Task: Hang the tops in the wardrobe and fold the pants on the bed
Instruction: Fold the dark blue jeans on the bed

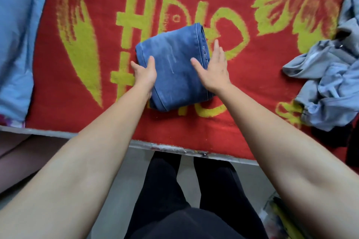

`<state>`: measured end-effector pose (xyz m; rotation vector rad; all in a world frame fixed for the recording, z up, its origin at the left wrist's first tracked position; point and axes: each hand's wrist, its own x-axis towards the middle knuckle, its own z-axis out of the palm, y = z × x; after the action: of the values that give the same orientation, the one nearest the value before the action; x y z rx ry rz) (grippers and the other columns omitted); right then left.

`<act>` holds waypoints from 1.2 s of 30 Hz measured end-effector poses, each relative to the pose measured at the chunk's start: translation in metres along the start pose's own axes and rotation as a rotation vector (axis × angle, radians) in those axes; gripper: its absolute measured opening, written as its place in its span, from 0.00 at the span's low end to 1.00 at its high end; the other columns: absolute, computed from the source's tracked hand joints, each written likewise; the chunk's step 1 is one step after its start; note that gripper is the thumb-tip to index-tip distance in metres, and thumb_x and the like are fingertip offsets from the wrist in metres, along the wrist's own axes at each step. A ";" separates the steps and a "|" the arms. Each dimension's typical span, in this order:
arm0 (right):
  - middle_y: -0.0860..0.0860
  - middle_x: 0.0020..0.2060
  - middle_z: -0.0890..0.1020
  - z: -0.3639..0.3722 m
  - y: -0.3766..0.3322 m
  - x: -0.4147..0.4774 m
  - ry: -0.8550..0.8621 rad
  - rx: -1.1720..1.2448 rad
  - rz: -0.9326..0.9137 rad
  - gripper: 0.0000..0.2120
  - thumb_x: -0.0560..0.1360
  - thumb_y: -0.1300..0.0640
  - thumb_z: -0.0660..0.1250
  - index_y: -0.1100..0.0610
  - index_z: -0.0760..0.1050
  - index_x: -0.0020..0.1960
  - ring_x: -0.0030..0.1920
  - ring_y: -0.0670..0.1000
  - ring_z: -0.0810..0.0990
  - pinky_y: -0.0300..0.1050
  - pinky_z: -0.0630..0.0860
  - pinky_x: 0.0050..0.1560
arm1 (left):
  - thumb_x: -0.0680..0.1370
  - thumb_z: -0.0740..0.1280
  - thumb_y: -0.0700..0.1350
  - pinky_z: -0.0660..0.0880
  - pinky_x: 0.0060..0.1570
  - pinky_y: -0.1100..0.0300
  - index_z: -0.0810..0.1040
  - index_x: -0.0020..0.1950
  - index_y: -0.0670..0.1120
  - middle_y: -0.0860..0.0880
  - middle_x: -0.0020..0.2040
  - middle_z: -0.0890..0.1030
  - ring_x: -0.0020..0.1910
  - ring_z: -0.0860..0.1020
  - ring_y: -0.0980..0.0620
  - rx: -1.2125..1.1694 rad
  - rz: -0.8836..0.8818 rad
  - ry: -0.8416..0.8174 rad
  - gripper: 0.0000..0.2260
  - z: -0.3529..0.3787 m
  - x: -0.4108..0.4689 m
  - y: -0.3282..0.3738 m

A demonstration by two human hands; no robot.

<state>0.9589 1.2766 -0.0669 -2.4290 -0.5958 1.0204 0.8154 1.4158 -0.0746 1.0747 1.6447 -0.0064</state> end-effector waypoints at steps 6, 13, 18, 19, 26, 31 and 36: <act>0.51 0.74 0.69 0.006 0.018 0.026 -0.041 0.202 0.070 0.50 0.72 0.28 0.62 0.48 0.40 0.81 0.73 0.54 0.69 0.55 0.66 0.72 | 0.71 0.67 0.45 0.75 0.59 0.50 0.74 0.61 0.40 0.44 0.57 0.80 0.57 0.79 0.44 -0.011 0.196 0.219 0.20 0.016 0.008 0.010; 0.54 0.76 0.66 0.023 0.046 0.028 0.188 0.104 0.040 0.35 0.81 0.38 0.55 0.54 0.52 0.81 0.75 0.55 0.66 0.52 0.64 0.73 | 0.78 0.68 0.44 0.69 0.63 0.57 0.67 0.73 0.41 0.45 0.65 0.77 0.64 0.75 0.46 0.245 0.459 0.040 0.25 0.019 0.028 0.000; 0.66 0.78 0.57 0.020 0.026 0.043 0.446 -0.415 -0.479 0.26 0.82 0.56 0.58 0.53 0.61 0.79 0.78 0.65 0.58 0.61 0.61 0.74 | 0.80 0.60 0.50 0.53 0.76 0.46 0.51 0.81 0.50 0.39 0.80 0.50 0.79 0.51 0.41 0.820 0.903 0.269 0.32 0.017 0.039 0.007; 0.63 0.79 0.56 0.020 0.024 0.049 0.379 -0.517 -0.493 0.25 0.83 0.55 0.55 0.51 0.60 0.80 0.79 0.65 0.55 0.63 0.58 0.75 | 0.82 0.55 0.52 0.51 0.76 0.42 0.51 0.81 0.52 0.40 0.81 0.48 0.80 0.48 0.42 0.963 0.979 0.219 0.28 0.018 0.044 0.005; 0.54 0.81 0.40 0.026 0.033 0.111 0.022 -0.600 -0.315 0.31 0.83 0.40 0.44 0.48 0.42 0.82 0.80 0.62 0.41 0.63 0.44 0.78 | 0.84 0.44 0.59 0.44 0.75 0.36 0.41 0.81 0.53 0.47 0.81 0.38 0.79 0.37 0.46 1.139 0.829 -0.060 0.27 0.041 0.103 -0.001; 0.56 0.81 0.42 0.015 0.035 0.102 0.012 -0.485 -0.352 0.33 0.83 0.41 0.49 0.54 0.43 0.82 0.81 0.60 0.45 0.58 0.47 0.79 | 0.84 0.46 0.59 0.46 0.75 0.37 0.42 0.81 0.54 0.47 0.81 0.38 0.79 0.38 0.46 1.106 0.804 -0.094 0.28 0.034 0.098 0.001; 0.65 0.79 0.44 0.021 0.040 0.065 0.126 -0.134 -0.343 0.39 0.81 0.43 0.60 0.63 0.46 0.81 0.80 0.60 0.47 0.47 0.49 0.80 | 0.82 0.54 0.60 0.46 0.77 0.48 0.44 0.81 0.50 0.39 0.80 0.40 0.80 0.44 0.43 0.776 0.755 -0.041 0.33 0.024 0.067 -0.017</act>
<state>0.9927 1.2842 -0.1376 -2.3684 -1.0210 0.7019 0.8250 1.4363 -0.1440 2.2184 1.1060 -0.1811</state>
